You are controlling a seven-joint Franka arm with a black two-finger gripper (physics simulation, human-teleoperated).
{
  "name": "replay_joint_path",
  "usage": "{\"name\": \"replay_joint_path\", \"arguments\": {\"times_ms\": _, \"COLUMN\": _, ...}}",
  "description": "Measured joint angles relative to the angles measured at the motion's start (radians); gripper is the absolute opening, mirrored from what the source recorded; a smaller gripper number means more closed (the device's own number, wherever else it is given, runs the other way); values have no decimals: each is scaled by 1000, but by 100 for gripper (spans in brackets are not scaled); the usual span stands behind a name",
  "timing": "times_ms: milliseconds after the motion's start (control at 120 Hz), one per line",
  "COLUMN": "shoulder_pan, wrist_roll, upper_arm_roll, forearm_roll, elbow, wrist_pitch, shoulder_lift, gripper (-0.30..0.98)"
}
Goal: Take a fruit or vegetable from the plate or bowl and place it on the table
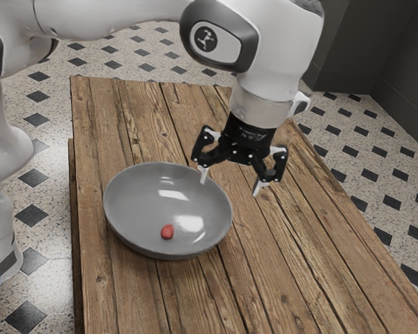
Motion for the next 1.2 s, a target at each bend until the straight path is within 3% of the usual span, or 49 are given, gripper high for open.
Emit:
{"name": "replay_joint_path", "arguments": {"times_ms": 150, "shoulder_pan": -61, "wrist_roll": -131, "upper_arm_roll": -2, "forearm_roll": -4, "elbow": 0, "wrist_pitch": 9, "shoulder_lift": -5, "gripper": 69}}
{"name": "replay_joint_path", "arguments": {"times_ms": 250, "shoulder_pan": -33, "wrist_roll": -189, "upper_arm_roll": -26, "forearm_roll": -10, "elbow": -1, "wrist_pitch": 0, "shoulder_lift": -58, "gripper": 69}}
{"name": "replay_joint_path", "arguments": {"times_ms": 292, "shoulder_pan": 77, "wrist_roll": -199, "upper_arm_roll": -27, "forearm_roll": -10, "elbow": -1, "wrist_pitch": -11, "shoulder_lift": -75, "gripper": 69}}
{"name": "replay_joint_path", "arguments": {"times_ms": 400, "shoulder_pan": 541, "wrist_roll": -166, "upper_arm_roll": 12, "forearm_roll": -9, "elbow": -3, "wrist_pitch": -39, "shoulder_lift": -69, "gripper": 68}}
{"name": "replay_joint_path", "arguments": {"times_ms": 483, "shoulder_pan": 698, "wrist_roll": -124, "upper_arm_roll": 42, "forearm_roll": -16, "elbow": -76, "wrist_pitch": -46, "shoulder_lift": -89, "gripper": 68}}
{"name": "replay_joint_path", "arguments": {"times_ms": 600, "shoulder_pan": 540, "wrist_roll": -46, "upper_arm_roll": 29, "forearm_roll": -26, "elbow": -399, "wrist_pitch": 27, "shoulder_lift": -227, "gripper": 69}}
{"name": "replay_joint_path", "arguments": {"times_ms": 708, "shoulder_pan": 542, "wrist_roll": 44, "upper_arm_roll": -23, "forearm_roll": -25, "elbow": -631, "wrist_pitch": 137, "shoulder_lift": -331, "gripper": 69}}
{"name": "replay_joint_path", "arguments": {"times_ms": 1200, "shoulder_pan": 619, "wrist_roll": 501, "upper_arm_roll": -265, "forearm_roll": 18, "elbow": -892, "wrist_pitch": 539, "shoulder_lift": -328, "gripper": 69}}
